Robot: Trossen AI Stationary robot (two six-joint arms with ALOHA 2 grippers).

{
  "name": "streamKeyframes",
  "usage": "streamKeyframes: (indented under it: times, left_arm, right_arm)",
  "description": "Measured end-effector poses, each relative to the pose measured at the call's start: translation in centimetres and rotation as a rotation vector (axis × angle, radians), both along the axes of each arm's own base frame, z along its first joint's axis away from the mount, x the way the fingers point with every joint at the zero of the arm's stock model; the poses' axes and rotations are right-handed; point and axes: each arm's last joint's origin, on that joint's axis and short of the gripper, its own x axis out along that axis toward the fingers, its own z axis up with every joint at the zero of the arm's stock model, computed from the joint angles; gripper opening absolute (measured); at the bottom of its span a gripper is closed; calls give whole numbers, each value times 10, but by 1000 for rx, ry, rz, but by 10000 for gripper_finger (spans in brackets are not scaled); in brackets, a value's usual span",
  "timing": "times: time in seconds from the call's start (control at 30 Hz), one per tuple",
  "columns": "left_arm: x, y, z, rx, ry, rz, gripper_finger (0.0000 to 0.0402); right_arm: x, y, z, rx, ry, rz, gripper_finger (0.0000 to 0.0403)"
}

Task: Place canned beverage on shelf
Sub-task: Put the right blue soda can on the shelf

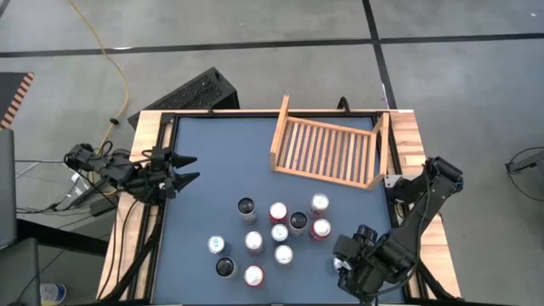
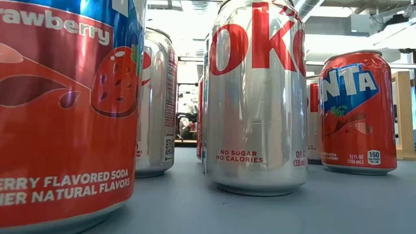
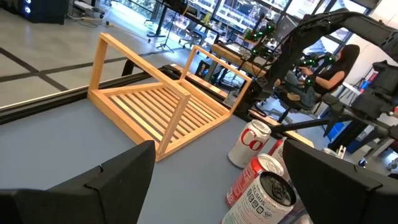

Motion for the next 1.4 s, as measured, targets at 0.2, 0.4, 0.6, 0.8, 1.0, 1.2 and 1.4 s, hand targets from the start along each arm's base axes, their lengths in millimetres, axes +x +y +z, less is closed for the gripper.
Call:
streamKeyframes:
  times: [0.2, 0.4, 0.6, 0.8, 1.0, 1.2, 1.4]
  left_arm:
    - [0, 0, 0, 1, 0, 0, 341]
    - [0, 0, 0, 1, 2, 0, 341]
    - [0, 0, 0, 0, 1, 0, 341]
    - [0, 0, 0, 1, 2, 0, 341]
    - [0, 0, 0, 2, 2, 0, 341]
    - [0, 0, 0, 3, 4, 0, 341]
    - [0, 0, 0, 3, 4, 0, 341]
  right_arm:
    - [8, 4, -7, 15, -4, -2, 314]
    - [9, 8, -13, -1, 13, -5, 314]
    - [8, 12, -20, -25, 36, 3, 314]
    - [7, 10, -23, -33, 47, -20, 314]
    - [7, 10, -40, -34, 51, -23, 314]
    - [9, 8, -41, -26, 75, -5, 314]
    - [10, 6, -42, -34, 82, -5, 309]
